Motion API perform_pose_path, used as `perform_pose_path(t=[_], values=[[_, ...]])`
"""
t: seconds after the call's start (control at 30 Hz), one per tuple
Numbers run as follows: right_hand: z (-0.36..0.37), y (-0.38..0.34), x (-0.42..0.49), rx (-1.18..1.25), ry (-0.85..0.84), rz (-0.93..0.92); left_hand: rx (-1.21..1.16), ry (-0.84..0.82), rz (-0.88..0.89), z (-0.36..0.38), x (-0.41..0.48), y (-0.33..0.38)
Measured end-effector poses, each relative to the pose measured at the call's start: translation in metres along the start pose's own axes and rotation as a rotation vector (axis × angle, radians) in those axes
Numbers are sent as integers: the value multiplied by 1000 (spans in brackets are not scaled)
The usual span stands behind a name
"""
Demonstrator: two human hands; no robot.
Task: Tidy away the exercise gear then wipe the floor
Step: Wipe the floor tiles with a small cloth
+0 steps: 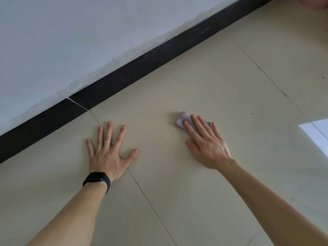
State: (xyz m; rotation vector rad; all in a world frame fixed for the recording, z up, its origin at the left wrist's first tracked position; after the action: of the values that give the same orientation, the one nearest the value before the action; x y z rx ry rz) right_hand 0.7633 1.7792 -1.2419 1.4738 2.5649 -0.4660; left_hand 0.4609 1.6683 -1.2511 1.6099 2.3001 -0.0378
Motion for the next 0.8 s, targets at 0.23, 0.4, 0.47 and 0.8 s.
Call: perform_pose_path(t=[0.23,0.4,0.47,0.8], values=[[-32,-11,101,255,45,500,14,31,32,2,4,-3],[-21,-79,97,-87,-78,-165,19,25,32,4,3,-2],[-36,-40,127,-117,-68,-41,13,28,40,5,4,-2],[-38,-105,175,110,4,161,9,42,51,3,4,-3]])
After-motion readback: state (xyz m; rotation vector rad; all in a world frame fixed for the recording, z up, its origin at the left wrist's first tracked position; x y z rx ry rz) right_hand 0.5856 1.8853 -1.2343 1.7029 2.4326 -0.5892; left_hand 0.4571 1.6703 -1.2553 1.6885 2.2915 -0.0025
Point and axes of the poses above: each hand's wrist, its own x-axis towards the middle knuckle, its own z-axis out of the palm, y = z × x, the point moved 5 cm from there along x, towards the middle knuckle, and after that the axes turned 2 degrees about -x, right-handed, at the moved point
